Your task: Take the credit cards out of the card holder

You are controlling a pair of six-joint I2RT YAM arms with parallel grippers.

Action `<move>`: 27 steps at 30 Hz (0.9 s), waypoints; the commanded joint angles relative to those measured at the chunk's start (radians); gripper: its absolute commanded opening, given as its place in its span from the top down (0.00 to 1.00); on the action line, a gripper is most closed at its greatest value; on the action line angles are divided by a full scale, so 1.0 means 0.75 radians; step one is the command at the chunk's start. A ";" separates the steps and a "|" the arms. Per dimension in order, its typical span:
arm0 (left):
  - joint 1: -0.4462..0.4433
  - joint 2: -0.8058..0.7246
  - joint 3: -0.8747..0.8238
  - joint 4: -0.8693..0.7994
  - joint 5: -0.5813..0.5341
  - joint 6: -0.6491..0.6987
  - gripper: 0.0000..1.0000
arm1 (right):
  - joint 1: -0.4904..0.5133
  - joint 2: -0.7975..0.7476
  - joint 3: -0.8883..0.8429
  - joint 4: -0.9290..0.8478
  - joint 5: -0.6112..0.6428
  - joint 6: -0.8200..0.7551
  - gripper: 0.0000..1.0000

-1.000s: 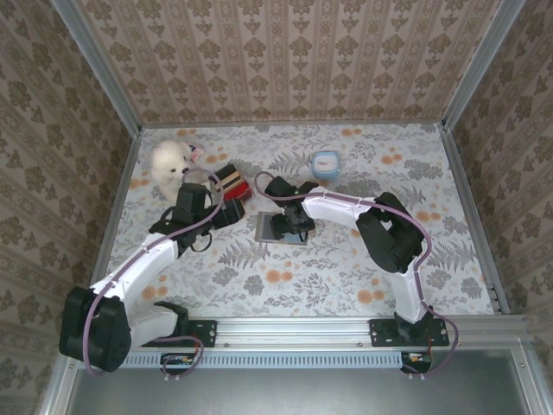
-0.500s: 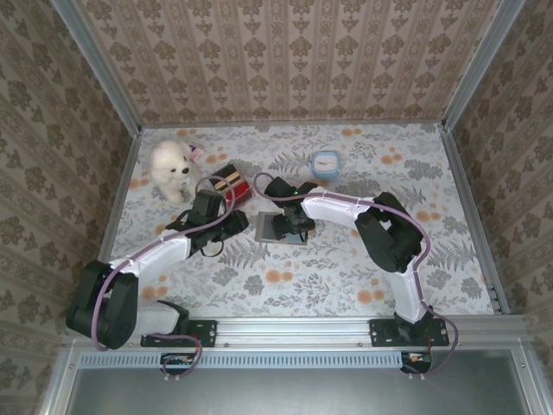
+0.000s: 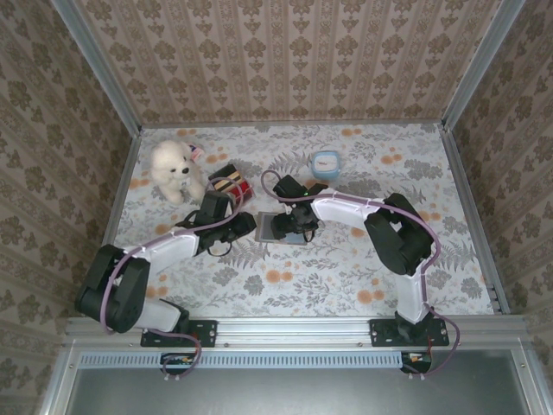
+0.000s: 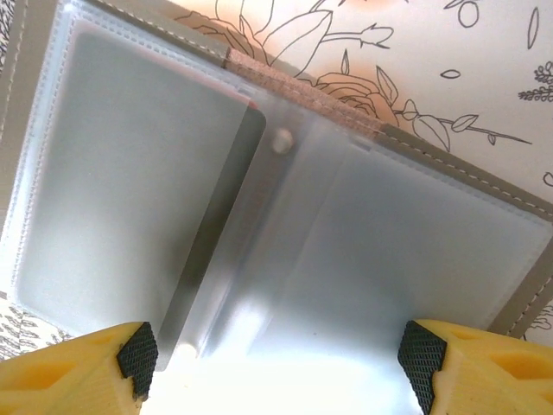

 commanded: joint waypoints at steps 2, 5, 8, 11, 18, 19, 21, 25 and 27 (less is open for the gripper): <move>-0.014 0.049 0.016 0.059 0.045 -0.018 0.66 | -0.020 0.076 -0.044 -0.088 0.042 0.014 0.18; -0.017 0.075 0.016 0.093 0.063 -0.033 0.67 | -0.014 0.119 -0.029 -0.125 0.112 0.029 0.18; -0.017 0.095 0.025 0.104 0.093 -0.032 0.70 | -0.007 0.159 -0.029 -0.145 0.123 0.031 0.19; -0.017 0.111 0.027 0.112 0.108 -0.030 0.72 | -0.004 0.198 -0.029 -0.160 0.146 0.040 0.20; -0.017 0.158 0.052 0.120 0.144 -0.034 0.76 | 0.004 0.262 -0.036 -0.186 0.221 0.043 0.25; -0.017 0.167 0.056 0.120 0.145 -0.035 0.76 | 0.005 0.266 -0.040 -0.184 0.222 0.043 0.26; -0.017 0.187 0.064 0.121 0.151 -0.042 0.76 | 0.005 0.273 -0.043 -0.177 0.227 0.042 0.27; -0.017 0.216 0.069 0.152 0.179 -0.057 0.77 | 0.005 0.285 -0.043 -0.171 0.230 0.043 0.27; -0.017 0.218 0.074 0.153 0.183 -0.056 0.77 | 0.004 0.289 -0.044 -0.171 0.230 0.043 0.27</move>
